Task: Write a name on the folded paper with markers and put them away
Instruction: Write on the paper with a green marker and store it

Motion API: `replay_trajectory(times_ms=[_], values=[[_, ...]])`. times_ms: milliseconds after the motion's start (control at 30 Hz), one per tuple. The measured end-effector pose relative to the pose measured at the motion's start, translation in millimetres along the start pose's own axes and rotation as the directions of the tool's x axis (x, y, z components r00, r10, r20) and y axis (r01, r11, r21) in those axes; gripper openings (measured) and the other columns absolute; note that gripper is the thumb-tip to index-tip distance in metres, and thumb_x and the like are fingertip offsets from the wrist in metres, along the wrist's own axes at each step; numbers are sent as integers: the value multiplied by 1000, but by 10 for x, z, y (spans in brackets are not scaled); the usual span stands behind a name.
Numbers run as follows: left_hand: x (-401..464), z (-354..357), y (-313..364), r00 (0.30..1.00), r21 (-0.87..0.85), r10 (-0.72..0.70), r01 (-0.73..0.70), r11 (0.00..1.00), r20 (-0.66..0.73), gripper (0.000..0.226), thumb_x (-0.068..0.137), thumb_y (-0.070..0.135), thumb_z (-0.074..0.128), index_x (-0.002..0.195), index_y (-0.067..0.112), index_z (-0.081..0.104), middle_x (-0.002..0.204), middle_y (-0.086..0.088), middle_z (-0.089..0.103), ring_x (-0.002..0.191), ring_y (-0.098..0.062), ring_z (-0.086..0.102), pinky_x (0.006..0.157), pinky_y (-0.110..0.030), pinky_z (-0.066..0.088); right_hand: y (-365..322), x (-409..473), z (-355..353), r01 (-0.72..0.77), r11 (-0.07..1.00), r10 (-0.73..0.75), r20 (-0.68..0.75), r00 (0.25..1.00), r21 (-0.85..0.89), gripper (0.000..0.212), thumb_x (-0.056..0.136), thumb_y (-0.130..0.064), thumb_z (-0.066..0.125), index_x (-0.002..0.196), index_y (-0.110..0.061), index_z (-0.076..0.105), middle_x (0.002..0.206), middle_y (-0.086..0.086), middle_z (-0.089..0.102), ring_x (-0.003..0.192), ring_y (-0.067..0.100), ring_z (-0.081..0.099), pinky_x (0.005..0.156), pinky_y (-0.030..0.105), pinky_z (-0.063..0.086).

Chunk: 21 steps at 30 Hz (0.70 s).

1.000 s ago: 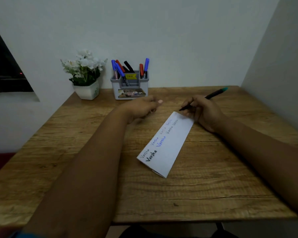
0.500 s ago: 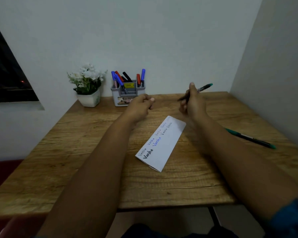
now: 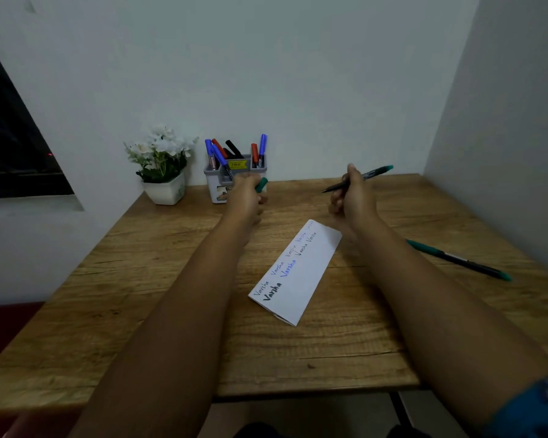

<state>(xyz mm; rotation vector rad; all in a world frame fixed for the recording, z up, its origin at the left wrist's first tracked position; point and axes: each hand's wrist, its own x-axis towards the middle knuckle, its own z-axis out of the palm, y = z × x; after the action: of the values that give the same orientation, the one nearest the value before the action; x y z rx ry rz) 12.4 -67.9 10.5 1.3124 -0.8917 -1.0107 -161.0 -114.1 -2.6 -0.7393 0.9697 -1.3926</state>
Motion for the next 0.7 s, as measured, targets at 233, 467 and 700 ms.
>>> replay_trajectory(times_ms=[233, 467, 700], values=[[-40, 63, -109, 981, 238, 95, -134, 962, 169, 25, 102, 12, 39, 119, 17, 56, 89, -2, 62, 62, -8, 51, 55, -19, 43, 41, -7, 54, 17, 997, -14, 44, 999, -79, 22, 98, -22, 47, 78, -14, 52, 55, 0, 52, 42, 8, 41, 45, 20, 35], [-38, 77, -141, 977, 208, 149, -179, 962, 152, 12, 99, 16, 51, 109, 10, 54, 83, 0, 66, 59, -8, 48, 55, -18, 43, 29, -5, 56, 73, 992, -61, 117, 991, -99, 16, 99, -26, 53, 87, -16, 56, 66, 1, 56, 52, 10, 51, 53, 23, 44], [-74, 102, -111, 960, 220, 211, -249, 943, 185, 18, 101, 27, 47, 102, 17, 61, 71, 3, 54, 53, -7, 39, 48, -19, 33, -27, -54, 67, -2, 990, -39, 283, 958, 142, 27, 102, -35, 47, 89, -13, 54, 70, 5, 59, 87, 22, 71, 79, 39, 59]])
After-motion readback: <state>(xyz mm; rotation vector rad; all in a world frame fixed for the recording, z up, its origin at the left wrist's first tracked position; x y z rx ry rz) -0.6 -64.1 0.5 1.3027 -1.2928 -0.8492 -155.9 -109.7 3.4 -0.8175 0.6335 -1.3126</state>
